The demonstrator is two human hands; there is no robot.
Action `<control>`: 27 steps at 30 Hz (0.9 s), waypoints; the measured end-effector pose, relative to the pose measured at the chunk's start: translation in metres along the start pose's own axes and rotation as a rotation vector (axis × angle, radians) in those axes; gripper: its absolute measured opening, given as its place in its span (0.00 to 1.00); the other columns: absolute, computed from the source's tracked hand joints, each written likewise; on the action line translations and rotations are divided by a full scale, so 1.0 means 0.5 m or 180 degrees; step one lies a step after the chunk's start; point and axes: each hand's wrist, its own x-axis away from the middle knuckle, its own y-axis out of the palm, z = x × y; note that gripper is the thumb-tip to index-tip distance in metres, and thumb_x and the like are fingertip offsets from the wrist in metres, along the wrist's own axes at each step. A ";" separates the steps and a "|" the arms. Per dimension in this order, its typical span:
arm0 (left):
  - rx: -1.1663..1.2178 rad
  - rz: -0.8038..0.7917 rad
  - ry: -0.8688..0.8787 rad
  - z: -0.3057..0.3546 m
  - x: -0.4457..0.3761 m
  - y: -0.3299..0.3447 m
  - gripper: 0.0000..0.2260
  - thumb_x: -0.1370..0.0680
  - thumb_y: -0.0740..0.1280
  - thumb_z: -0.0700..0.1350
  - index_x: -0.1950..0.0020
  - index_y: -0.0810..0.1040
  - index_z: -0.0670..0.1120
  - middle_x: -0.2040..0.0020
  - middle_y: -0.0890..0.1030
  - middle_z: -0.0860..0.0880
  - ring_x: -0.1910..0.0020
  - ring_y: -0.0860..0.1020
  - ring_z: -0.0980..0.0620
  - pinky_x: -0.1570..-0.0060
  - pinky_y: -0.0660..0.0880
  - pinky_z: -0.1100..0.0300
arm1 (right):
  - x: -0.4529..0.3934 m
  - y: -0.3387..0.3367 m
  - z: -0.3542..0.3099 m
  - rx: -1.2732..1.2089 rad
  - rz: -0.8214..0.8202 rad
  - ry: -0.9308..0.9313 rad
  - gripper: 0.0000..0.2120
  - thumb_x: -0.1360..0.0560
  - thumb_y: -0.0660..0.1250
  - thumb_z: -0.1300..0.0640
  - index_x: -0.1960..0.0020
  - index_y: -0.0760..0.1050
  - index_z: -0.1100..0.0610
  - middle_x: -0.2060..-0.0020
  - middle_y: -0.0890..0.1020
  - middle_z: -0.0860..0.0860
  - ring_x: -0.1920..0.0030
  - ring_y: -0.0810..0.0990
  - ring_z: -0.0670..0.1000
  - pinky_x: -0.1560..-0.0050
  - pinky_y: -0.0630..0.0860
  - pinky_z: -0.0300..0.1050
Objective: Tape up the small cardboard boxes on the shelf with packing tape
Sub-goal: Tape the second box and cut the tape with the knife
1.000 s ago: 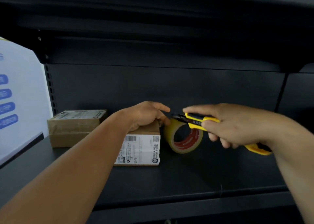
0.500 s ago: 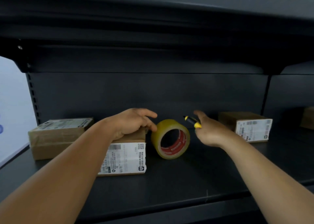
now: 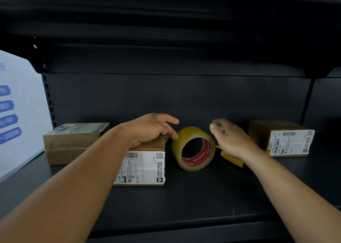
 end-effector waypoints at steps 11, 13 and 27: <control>0.0049 -0.0014 0.0008 -0.005 -0.001 0.000 0.21 0.22 0.59 0.35 0.34 0.74 0.53 0.49 0.84 0.52 0.45 0.78 0.54 0.49 0.72 0.62 | 0.060 0.055 -0.149 0.0665 -0.0081 -0.0555 0.28 0.31 0.68 0.45 0.35 0.64 0.51 0.36 0.66 0.50 0.35 0.64 0.55 0.35 0.63 0.52; 0.0069 -0.0028 0.0002 -0.005 -0.001 0.000 0.22 0.23 0.59 0.35 0.33 0.73 0.53 0.49 0.84 0.51 0.46 0.79 0.53 0.51 0.72 0.62 | 0.059 0.069 -0.157 0.0828 0.0084 -0.0510 0.27 0.29 0.66 0.43 0.35 0.65 0.53 0.37 0.66 0.51 0.35 0.64 0.56 0.37 0.64 0.54; -0.0295 -0.0097 0.0108 0.004 0.006 0.001 0.23 0.24 0.62 0.35 0.31 0.70 0.52 0.52 0.84 0.52 0.60 0.78 0.60 0.57 0.72 0.64 | 0.059 0.077 -0.132 0.0625 0.0477 -0.1318 0.08 0.24 0.60 0.51 0.59 0.62 0.49 0.55 0.71 0.46 0.46 0.72 0.54 0.48 0.70 0.52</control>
